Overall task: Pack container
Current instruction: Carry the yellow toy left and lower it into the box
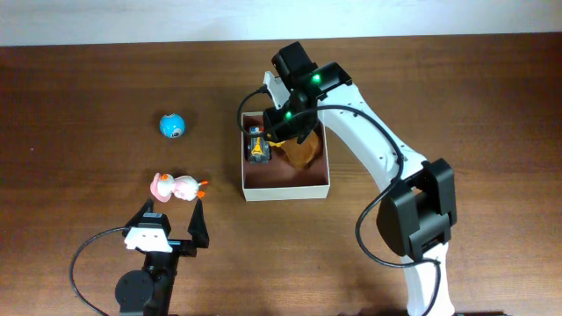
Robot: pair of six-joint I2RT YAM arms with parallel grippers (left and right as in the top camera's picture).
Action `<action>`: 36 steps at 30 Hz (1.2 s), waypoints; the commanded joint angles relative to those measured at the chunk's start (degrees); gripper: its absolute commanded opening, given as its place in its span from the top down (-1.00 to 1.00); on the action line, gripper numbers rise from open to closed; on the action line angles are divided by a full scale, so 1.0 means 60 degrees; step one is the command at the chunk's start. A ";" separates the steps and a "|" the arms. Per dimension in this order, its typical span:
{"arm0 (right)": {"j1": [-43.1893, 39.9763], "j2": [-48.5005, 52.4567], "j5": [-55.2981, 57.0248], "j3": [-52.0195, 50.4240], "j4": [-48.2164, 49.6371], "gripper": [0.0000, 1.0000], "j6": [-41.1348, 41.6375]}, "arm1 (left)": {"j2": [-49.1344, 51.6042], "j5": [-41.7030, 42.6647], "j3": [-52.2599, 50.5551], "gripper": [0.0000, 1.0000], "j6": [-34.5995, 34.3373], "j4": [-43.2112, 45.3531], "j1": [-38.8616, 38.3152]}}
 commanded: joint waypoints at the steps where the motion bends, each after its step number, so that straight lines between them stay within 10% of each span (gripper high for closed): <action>1: -0.0004 0.0211 0.0127 -0.0047 0.0168 0.21 0.0073 | -0.0076 0.0069 -0.0055 -0.99 0.0120 -0.0011 0.0069; 21: -0.0011 0.0310 0.0834 -0.0047 0.0572 0.04 0.0277 | -0.0076 0.0069 -0.0051 -0.99 0.0120 -0.0011 0.0069; 29: -0.0011 0.0310 0.0831 -0.0047 0.0729 -0.60 0.0277 | -0.0076 0.0069 -0.0051 -0.99 0.0120 -0.0011 0.0069; 36: -0.0007 0.0299 0.0321 -0.0040 0.0470 -0.60 0.0273 | -0.0076 0.0069 -0.0055 -0.99 0.0120 -0.0011 0.0069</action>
